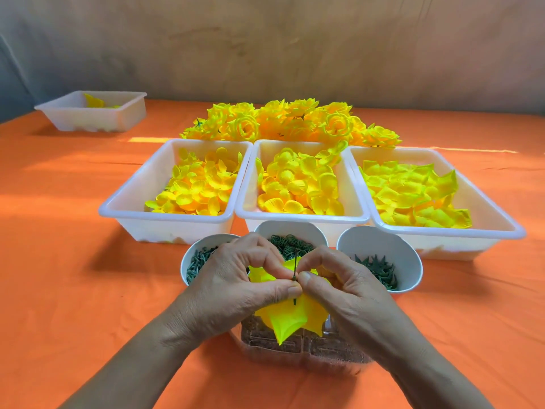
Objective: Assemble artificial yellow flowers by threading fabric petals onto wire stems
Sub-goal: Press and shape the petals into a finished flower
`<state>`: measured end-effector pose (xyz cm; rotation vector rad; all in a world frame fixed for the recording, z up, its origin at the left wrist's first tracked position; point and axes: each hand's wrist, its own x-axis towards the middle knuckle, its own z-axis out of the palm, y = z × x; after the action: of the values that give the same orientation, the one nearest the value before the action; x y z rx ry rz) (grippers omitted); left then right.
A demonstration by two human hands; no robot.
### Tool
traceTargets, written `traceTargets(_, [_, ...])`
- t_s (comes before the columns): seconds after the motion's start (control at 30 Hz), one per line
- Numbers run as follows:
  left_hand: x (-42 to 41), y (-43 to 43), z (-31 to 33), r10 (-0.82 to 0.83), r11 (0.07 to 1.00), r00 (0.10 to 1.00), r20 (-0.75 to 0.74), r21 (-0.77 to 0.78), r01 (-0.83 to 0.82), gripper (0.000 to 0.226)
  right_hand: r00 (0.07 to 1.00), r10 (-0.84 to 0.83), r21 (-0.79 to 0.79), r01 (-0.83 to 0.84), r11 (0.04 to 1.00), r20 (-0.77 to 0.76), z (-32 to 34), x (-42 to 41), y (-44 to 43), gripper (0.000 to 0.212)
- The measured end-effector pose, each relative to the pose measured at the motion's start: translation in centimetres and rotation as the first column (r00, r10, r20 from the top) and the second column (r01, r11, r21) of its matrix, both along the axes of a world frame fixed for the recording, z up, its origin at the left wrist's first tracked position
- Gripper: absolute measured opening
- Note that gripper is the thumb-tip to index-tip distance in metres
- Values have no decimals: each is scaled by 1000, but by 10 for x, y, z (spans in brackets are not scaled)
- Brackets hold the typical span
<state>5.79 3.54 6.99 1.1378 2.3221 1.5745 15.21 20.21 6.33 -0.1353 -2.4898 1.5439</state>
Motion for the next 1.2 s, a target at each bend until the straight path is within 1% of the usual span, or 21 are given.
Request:
traceTargets(0.1, [-2,-2,5,-22,996,1000,-1,-91,22,14,999,-4,-26,4,1000,-32,0,3,-2,11])
traceTargets(0.13, [-3,-2,8,-56,992,998,11,-116,57,12,999,-3,-42,1,999,-41,2,4,-2,6])
traceTargets(0.17, [-4,-4,11,-90,987,995,39,-129,95,14,999,-2,-42,0,999,-49,3,5,-2,8])
traceTargets(0.23, [-8,-8,15,-112,988,987,119,-90,124,23,998,-20,-38,17,999,-65,5,8,0,15])
traceTargets(0.3, [-12,-15,16,-83,996,978,189,-23,89,33,995,-43,-55,39,998,-90,9,11,1,11])
traceTargets(0.33, [-14,-17,16,-70,997,974,216,0,71,36,993,-49,-43,45,998,-110,11,12,0,13])
traceTargets(0.4, [-14,-17,15,-56,998,969,241,15,54,33,989,-44,24,48,999,-141,13,14,-3,13])
traceTargets(0.5, [-13,-10,12,-27,999,969,245,-27,35,28,985,-30,159,57,986,-168,16,11,-10,9])
traceTargets(0.6, [-11,-4,10,-36,999,958,285,-23,44,26,982,-74,218,111,970,-171,14,6,-15,10])
traceTargets(0.67, [-11,-1,9,-31,999,957,287,-25,40,25,979,-93,247,136,959,-181,11,4,-16,16])
traceTargets(0.7, [-11,0,8,-19,999,960,279,-28,28,25,977,-96,251,144,957,-193,10,4,-16,16])
traceTargets(0.77, [-14,1,7,17,1000,965,262,-29,-10,26,975,-106,236,152,960,-196,7,3,-16,7])
traceTargets(0.87, [-18,4,7,54,999,960,274,-19,-50,24,974,-108,204,149,968,-197,1,4,-14,8])
traceTargets(0.97, [-20,5,4,57,997,964,259,-58,-43,44,977,-106,183,140,973,-184,1,4,-14,9])
traceTargets(1.03, [-19,5,4,56,996,964,261,-78,-37,49,977,-107,183,141,973,-184,4,3,-14,7])
traceTargets(1.1, [-17,5,6,52,996,964,260,-84,-32,46,975,-114,173,147,974,-189,7,3,-13,6])
traceTargets(1.2, [-16,4,11,58,998,957,283,-50,-46,37,970,-133,150,165,975,-202,10,3,-13,13])
